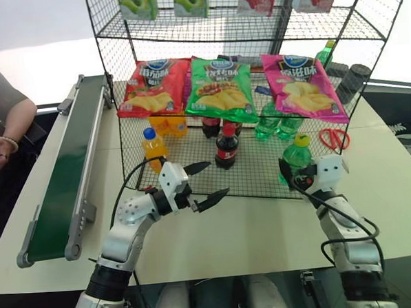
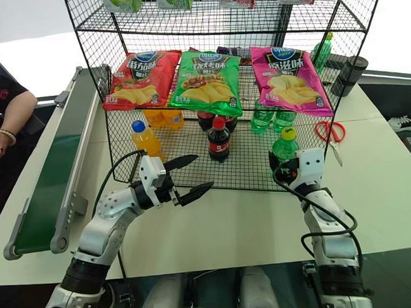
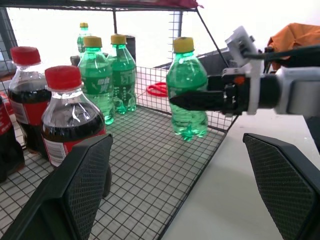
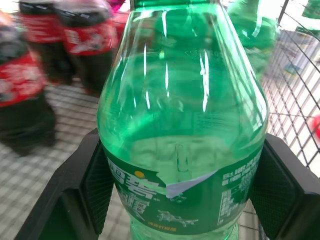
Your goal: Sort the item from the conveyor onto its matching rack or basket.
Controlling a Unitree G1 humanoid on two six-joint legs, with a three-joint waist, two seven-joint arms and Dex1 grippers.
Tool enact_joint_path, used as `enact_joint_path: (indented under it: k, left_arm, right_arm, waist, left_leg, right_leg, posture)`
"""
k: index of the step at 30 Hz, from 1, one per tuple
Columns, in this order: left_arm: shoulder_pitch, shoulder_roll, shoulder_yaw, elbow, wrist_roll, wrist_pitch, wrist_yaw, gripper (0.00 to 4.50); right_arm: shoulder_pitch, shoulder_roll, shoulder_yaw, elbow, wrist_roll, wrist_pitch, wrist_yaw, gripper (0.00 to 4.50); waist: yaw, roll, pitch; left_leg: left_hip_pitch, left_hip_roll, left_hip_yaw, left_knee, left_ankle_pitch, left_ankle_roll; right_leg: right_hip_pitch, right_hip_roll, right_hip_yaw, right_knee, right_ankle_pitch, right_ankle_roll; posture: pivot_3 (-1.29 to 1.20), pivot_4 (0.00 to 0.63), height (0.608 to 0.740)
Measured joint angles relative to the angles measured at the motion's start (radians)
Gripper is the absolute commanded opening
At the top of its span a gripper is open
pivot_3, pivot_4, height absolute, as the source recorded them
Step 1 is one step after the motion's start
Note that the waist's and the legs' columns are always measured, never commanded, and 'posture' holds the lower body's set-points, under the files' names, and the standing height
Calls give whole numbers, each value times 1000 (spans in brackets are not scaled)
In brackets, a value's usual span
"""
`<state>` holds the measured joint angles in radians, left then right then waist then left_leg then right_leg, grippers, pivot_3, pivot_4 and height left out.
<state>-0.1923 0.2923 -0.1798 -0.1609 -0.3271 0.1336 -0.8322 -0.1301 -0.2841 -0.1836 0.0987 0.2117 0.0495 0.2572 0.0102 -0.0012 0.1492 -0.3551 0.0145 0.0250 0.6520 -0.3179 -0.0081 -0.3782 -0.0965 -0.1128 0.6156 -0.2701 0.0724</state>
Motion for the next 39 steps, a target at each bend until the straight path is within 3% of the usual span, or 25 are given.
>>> enact_joint_path:
  k: [12,14,15,19,34,39]
  left_arm:
    - [-2,3,-16,-11,11,18,6,4447]
    - [-4,3,-22,-11,11,18,6,4500]
    - [-5,2,-24,-11,11,18,7,4500]
    - [-12,-2,-26,-11,10,30,9,4500]
    - [-29,-11,6,-9,-38,85,28,4500]
    - [-8,81,79,-11,-58,145,36,4500]
  right_arm:
    - [-168,29,-15,293,0,-165,-16,3110]
    - [-169,29,-18,297,3,-167,-11,4181]
    - [-168,29,-20,298,6,-167,-7,4450]
    - [-159,30,-23,292,7,-167,-3,4450]
    - [155,-4,21,-228,-37,-6,-5,4450]
    - [271,-93,30,-444,-24,59,74,4450]
  waist:
    - [2,0,0]
    - [2,0,0]
    - [2,0,0]
    - [1,1,0]
    - [2,1,-1]
    - [1,2,-1]
  left_leg:
    - [0,0,0,0,1,-1]
    - [0,0,0,0,1,-2]
    - [0,0,0,0,1,-2]
    - [0,0,0,0,1,-2]
    - [0,0,-1,0,0,-1]
    - [0,0,-1,-1,0,0]
  right_leg:
    - [1,0,0,0,0,0]
    - [1,0,0,0,0,0]
    - [1,-1,0,0,0,0]
    - [1,-1,0,0,0,0]
    - [1,-1,0,0,0,0]
    - [0,0,1,-1,0,0]
  posture:
    - [0,150,729]
    - [0,150,729]
    - [0,150,729]
    - [0,150,729]
    - [0,150,729]
    - [0,150,729]
